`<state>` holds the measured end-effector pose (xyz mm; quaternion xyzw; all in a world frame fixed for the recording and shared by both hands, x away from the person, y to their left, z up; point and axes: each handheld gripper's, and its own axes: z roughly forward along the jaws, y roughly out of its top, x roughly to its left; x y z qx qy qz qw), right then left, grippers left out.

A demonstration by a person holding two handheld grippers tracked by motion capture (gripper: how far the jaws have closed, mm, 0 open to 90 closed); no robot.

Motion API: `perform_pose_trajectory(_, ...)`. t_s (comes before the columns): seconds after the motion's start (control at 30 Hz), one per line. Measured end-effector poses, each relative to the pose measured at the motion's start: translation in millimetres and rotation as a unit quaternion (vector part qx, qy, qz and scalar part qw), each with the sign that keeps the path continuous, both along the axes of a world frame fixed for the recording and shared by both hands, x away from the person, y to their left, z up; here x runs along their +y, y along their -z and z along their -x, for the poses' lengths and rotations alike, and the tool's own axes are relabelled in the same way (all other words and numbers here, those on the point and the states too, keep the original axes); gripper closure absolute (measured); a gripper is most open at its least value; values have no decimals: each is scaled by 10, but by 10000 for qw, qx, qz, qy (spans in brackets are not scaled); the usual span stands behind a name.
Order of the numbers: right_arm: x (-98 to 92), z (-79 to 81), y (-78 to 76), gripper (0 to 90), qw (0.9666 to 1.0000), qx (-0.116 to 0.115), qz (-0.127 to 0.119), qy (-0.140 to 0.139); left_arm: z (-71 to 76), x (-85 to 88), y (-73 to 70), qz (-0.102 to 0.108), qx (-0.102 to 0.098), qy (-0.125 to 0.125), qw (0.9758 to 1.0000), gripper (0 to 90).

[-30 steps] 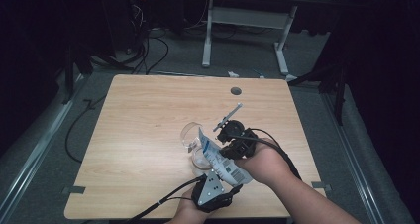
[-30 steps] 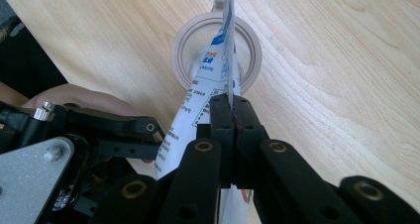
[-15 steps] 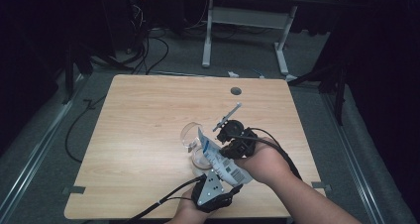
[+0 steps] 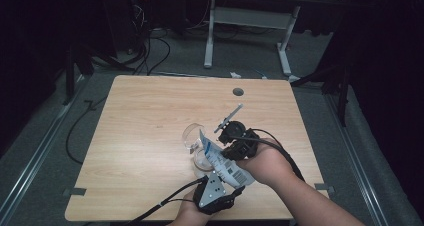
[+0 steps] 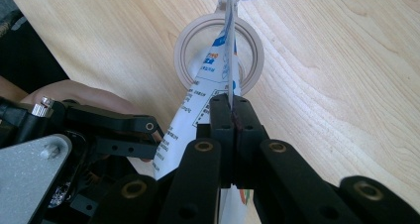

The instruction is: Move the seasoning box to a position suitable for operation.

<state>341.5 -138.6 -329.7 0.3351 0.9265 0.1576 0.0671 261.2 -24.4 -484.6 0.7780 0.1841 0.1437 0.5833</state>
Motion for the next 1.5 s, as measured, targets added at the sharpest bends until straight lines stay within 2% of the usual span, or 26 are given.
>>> perform_pose_trajectory(1.5,52,-32,-40,900,10000,-1,60,-40,-11,27,-30,129,26,-33,9999,551)
